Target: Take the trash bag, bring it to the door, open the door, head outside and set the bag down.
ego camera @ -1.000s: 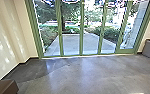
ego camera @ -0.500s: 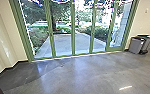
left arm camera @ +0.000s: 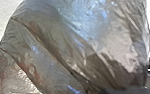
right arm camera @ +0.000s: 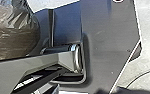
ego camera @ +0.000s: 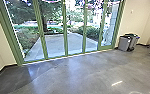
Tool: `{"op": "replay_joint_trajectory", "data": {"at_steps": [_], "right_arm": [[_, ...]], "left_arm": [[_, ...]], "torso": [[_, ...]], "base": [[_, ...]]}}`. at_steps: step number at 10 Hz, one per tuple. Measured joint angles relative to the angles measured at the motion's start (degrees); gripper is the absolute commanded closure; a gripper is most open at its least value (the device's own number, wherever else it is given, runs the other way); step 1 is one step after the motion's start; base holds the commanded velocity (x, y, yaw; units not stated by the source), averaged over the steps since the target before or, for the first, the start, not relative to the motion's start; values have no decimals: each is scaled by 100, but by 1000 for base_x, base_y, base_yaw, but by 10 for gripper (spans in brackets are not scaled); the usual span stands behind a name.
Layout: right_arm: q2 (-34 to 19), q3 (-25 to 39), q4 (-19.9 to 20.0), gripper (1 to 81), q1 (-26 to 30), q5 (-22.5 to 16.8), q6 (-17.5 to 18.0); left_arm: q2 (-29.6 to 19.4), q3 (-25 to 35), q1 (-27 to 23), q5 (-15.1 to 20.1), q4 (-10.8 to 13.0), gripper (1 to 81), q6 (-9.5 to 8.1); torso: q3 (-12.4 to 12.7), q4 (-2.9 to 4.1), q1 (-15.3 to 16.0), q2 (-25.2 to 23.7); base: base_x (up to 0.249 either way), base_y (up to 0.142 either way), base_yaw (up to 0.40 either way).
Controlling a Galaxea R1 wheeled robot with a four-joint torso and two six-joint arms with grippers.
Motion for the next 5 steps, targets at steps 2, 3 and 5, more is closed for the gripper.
{"op": "replay_joint_trajectory", "data": {"at_steps": [2, 3, 5], "right_arm": [[2, 0, 0, 10, -2, -2, 0], [2, 0, -2, 10, -2, -5, 0], [5, 0, 0, 10, -2, 0, 1]], "left_arm": [[0, 0, 2, 1, 0, 811, 0], [-2, 0, 5, 1, 0, 811, 0], [0, 0, 7, 1, 0, 811, 0]], "torso": [[0, 0, 0, 0], [0, 0, 0, 0], [0, 0, 0, 0]], "base": [[0, 0, -220], [0, 0, -196], [0, 0, -165]]}}
